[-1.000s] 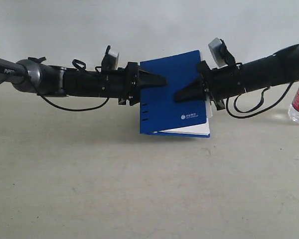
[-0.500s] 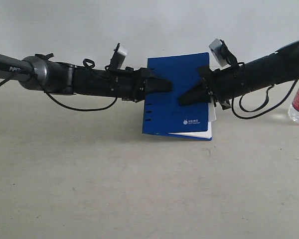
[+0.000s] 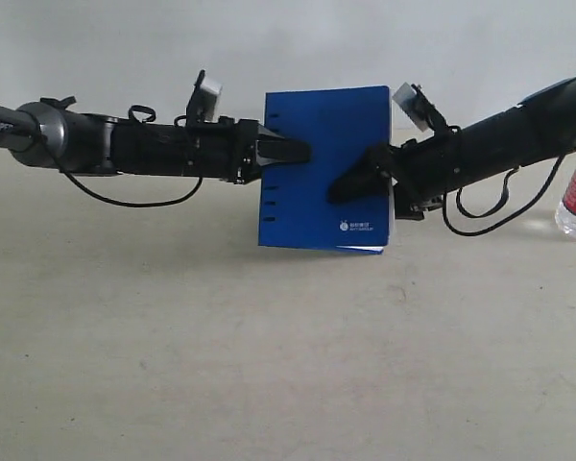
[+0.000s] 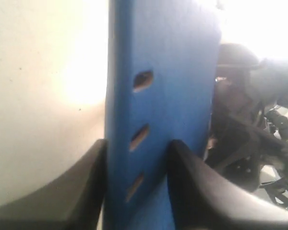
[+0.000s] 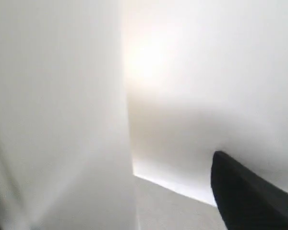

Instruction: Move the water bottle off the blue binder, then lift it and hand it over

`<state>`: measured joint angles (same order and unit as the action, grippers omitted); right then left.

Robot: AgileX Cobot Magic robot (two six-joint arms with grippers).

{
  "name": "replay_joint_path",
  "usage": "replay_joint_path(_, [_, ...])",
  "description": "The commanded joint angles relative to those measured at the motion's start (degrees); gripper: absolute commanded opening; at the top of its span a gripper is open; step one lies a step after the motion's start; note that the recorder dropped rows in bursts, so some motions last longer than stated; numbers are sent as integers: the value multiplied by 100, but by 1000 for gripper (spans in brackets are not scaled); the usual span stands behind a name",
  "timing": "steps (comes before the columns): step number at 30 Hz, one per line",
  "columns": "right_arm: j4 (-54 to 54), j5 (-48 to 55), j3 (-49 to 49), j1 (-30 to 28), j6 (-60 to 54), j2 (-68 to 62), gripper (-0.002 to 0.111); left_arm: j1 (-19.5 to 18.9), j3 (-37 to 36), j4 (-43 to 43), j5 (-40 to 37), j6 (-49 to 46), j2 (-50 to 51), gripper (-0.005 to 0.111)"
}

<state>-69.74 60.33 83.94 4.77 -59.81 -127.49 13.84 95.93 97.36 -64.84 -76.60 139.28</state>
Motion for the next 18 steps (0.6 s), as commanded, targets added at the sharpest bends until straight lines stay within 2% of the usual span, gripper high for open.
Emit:
replay_joint_path(1, [880,-481,10,34,-101,-47,78,-233,75,123,-446,-15,-199,7])
replay_joint_path(9, [3062,65,10,22,246,77,78,-391,75,-503,399,-15,-199,7])
replay_joint_path(16, [3078,85,10,-70,255,330,78,-391,25,-1015,1387,-175,-441,7])
replay_joint_path(18, [3155,97,10,-82,289,520,78,-391,-198,-1025,2046,-617,-833,7])
